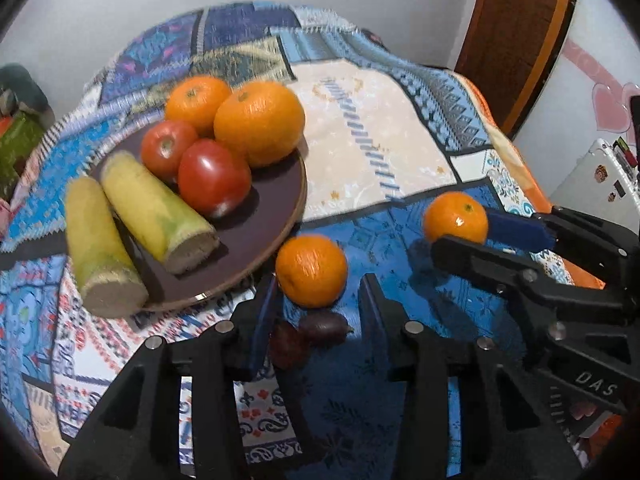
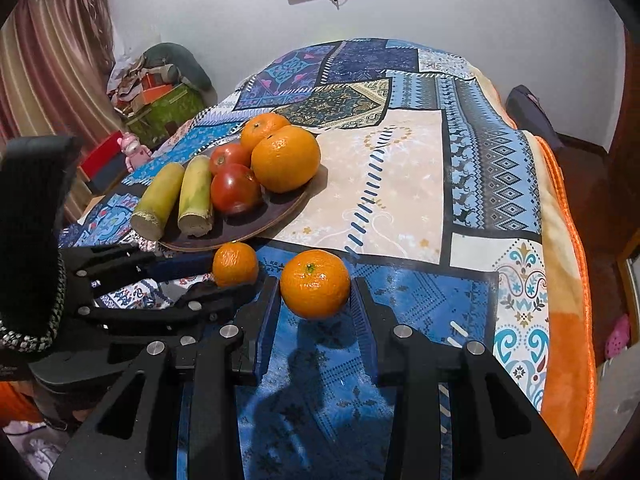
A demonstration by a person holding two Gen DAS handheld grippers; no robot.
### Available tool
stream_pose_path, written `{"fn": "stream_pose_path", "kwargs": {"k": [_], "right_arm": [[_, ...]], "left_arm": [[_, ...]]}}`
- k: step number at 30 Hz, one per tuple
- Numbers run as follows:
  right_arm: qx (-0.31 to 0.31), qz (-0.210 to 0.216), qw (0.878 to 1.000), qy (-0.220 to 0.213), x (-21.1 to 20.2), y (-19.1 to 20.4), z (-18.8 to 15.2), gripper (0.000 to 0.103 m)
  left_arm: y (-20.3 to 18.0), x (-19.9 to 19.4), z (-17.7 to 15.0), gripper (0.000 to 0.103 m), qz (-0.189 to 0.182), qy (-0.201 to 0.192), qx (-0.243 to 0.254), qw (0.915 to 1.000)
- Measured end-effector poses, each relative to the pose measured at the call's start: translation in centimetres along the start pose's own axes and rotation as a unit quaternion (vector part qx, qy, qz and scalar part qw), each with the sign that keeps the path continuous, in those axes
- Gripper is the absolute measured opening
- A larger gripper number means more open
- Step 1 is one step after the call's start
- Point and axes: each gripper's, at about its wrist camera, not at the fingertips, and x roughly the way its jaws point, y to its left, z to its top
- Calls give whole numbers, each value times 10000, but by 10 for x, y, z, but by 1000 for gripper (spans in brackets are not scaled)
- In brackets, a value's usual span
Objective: Organize fruits
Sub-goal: 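Grasp a mandarin with the right gripper while the left grasps another mandarin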
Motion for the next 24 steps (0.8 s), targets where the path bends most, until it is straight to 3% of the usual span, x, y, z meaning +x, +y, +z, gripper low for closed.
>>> {"fn": "stream_pose_path", "kwargs": {"k": [7,17,21,24], "right_arm": [[8,50,10000,19,2,-3,-3,33],[35,41,10000,27,2,-4,-4,33],[-10,15,10000,1,0,0,-2,33],[-63,-18,10000,-13,-1,4,1,33]], "left_arm": [[6,7,6,41,-46,43,-288,9996],[-2,5,9,35,-188,-93,-147,9997],[-5,-6,8,30,-162,-289,-28,9994],[-3,-14,8,18,-189,-345,19,9992]]}}
